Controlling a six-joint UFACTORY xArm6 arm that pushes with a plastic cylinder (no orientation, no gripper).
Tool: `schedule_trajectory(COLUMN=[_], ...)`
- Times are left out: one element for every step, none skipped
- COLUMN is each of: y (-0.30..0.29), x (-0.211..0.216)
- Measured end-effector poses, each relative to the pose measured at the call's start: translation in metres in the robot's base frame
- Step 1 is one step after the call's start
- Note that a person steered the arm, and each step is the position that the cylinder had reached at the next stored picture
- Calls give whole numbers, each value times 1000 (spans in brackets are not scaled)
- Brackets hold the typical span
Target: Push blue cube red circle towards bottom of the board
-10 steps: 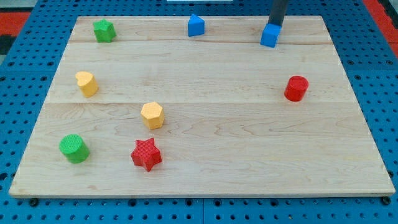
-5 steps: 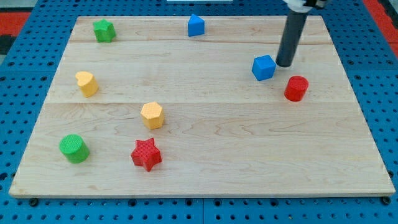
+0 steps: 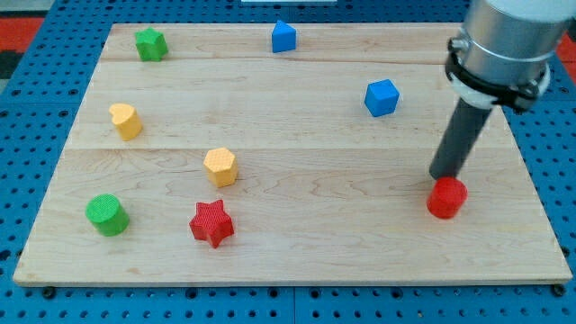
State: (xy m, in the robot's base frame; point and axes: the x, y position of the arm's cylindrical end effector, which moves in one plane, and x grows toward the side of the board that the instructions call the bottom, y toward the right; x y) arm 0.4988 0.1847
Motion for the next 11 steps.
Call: schedule_trajectory(y=[-3, 12, 2, -71, -78, -42, -44, -42, -42, -42, -56], x=[-44, -114, -165, -177, -156, -150, -117, -109, -75, -26, -18])
